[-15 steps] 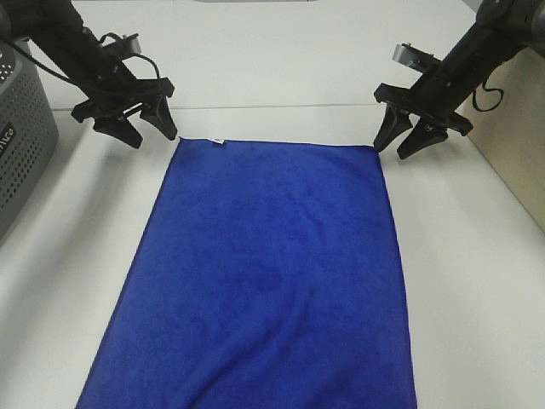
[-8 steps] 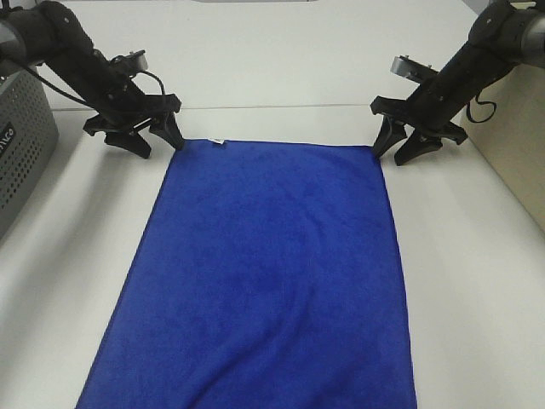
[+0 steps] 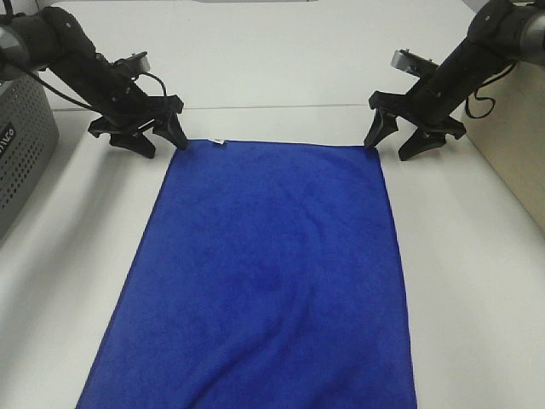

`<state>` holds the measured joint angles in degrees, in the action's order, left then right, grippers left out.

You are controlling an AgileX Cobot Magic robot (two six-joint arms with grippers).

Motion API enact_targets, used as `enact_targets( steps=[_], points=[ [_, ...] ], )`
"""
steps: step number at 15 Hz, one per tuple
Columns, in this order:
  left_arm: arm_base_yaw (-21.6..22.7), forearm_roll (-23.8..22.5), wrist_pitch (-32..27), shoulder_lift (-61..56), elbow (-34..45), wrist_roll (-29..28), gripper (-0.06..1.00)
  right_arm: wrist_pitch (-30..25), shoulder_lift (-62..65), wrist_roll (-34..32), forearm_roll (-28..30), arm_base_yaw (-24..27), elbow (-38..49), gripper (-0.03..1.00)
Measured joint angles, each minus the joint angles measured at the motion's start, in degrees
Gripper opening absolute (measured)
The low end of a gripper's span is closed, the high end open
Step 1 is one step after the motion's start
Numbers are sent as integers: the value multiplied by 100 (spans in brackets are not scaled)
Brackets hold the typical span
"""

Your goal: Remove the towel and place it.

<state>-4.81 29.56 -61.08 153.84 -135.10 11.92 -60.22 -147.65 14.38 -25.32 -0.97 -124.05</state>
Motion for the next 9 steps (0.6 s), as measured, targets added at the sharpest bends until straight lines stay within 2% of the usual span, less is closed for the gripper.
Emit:
enact_targets(
  steps=[9],
  points=[
    [0, 372, 86, 126, -69, 155, 64, 17, -34, 0, 17, -23, -29, 70]
  ],
)
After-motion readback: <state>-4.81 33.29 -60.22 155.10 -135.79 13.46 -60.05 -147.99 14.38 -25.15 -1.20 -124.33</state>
